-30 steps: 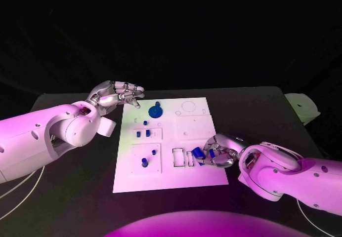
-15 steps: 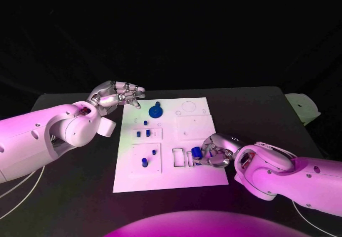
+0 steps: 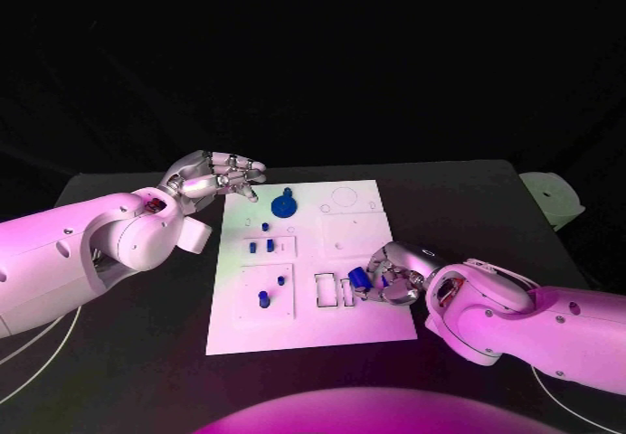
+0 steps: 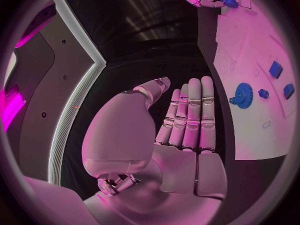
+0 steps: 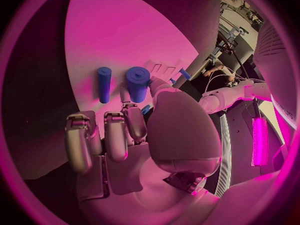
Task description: Assemble the parts on the task board
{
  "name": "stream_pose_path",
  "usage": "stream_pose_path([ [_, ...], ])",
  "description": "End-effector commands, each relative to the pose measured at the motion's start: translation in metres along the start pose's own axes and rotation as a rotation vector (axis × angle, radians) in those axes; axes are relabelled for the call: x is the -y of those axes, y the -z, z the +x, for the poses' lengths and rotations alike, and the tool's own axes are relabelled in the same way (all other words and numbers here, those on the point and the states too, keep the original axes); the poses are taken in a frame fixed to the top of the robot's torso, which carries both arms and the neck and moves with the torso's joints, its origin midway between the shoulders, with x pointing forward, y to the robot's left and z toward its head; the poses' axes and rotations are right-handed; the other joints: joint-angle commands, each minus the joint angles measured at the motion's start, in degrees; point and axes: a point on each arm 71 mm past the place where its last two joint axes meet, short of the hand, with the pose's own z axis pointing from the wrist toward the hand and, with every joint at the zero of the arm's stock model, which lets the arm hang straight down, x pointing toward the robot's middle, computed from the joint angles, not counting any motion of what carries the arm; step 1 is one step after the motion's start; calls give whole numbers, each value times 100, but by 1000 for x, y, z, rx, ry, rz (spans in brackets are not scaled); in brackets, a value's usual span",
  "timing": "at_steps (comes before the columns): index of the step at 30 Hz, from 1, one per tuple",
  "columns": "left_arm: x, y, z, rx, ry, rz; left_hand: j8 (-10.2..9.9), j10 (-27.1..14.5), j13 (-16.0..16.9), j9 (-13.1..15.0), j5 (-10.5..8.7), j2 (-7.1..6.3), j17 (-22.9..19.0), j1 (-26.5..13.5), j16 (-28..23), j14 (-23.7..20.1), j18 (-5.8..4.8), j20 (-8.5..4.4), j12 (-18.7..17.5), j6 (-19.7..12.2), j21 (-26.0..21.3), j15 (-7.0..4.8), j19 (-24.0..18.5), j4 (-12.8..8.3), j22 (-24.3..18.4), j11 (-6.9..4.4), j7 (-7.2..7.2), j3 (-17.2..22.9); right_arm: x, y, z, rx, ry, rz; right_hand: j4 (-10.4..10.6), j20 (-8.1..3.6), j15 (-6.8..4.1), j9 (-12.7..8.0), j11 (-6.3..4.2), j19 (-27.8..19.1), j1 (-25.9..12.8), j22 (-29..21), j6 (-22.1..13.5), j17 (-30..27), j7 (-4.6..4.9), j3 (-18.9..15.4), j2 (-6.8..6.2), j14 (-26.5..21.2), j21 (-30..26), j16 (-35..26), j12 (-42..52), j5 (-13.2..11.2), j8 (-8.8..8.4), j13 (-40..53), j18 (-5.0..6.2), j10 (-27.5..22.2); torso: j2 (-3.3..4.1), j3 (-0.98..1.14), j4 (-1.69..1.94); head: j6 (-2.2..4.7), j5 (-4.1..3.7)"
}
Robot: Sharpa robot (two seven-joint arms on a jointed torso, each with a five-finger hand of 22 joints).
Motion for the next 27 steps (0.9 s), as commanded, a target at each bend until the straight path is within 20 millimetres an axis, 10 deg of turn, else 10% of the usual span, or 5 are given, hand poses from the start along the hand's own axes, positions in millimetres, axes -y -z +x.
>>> stream_pose_path([
  [1,1,-1,3,-22,13,3,-26,-41,8,-8,24,48,9,-7,15,-29,32,0,5,-36,-31,26,33,28,-5,15,-2,14,0,2,6,7,-55,12,-334,-50,-46,-10,2,605,226,1510,167,621,-110,485,146,446,29,44,40,364,-15,320,-81,51,2,-1,-2,-2,11],
  [9,2,-1,5,-36,7,15,-21,-46,12,-5,40,101,8,106,12,-48,35,-14,13,-34,-49,17,70,-20,-21,12,-1,72,-2,7,-2,91,-160,-5,-237,-73,-78,32,-37,605,12,1510,281,638,-159,839,32,447,29,54,76,1271,31,388,-81,90,7,-2,-9,6,26],
  [27,3,-2,6,-33,1,34,-23,-54,11,-6,38,115,7,130,11,-52,33,-19,11,-37,-47,16,79,-32,-20,15,2,85,-11,10,-3,113,-224,-57,-142,-83,-91,82,-54,605,-197,1510,330,717,-185,872,13,462,29,87,137,1264,87,445,-81,137,8,-1,-11,-3,51],
])
